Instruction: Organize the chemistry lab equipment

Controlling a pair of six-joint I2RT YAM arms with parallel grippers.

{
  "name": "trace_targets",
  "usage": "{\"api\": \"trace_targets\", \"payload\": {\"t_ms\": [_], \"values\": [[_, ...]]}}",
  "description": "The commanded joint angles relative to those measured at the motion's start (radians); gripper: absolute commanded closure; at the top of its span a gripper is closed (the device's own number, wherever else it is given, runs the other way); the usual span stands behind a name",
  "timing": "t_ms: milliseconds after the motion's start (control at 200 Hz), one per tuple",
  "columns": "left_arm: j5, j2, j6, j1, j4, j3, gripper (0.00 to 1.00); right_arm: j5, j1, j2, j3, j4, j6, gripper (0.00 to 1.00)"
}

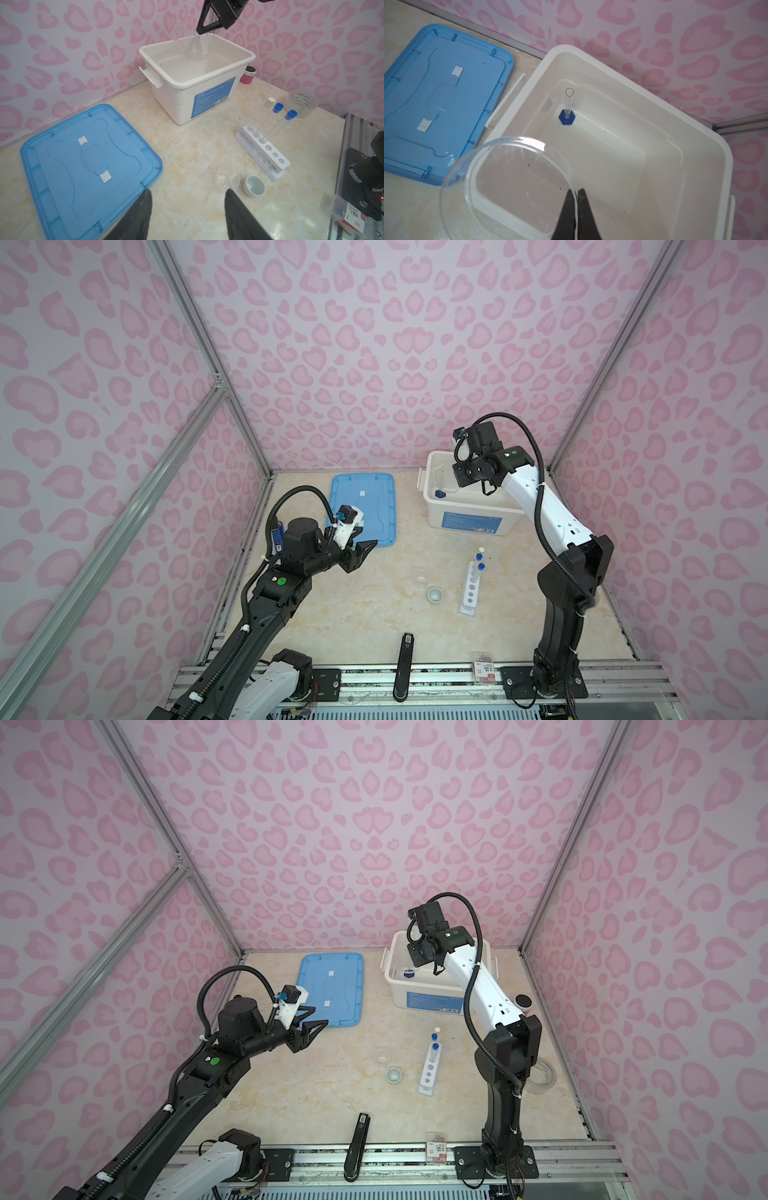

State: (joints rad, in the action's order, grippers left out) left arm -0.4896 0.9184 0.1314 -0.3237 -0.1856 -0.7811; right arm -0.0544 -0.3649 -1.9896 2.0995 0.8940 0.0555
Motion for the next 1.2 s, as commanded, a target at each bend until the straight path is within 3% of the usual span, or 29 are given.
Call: {"api": "trace_targets", "payload": {"t_ms": [0,275,1195], "values": [[0.007,-0.002,0.007,0.0,0.004,0.0,0.42,0.013,0.021,-0.06,0.033,-0.01,0.016,0.95],[0.009,0.016,0.004,0.0,-0.001,-0.004,0.42,0.014,0.041,-0.169,0.064,-0.065,-0.001,0.95],[0.027,0.065,0.007,-0.001,-0.002,-0.017,0.42,0.079,0.063,-0.39,0.206,0.018,0.014,0.95]]}}
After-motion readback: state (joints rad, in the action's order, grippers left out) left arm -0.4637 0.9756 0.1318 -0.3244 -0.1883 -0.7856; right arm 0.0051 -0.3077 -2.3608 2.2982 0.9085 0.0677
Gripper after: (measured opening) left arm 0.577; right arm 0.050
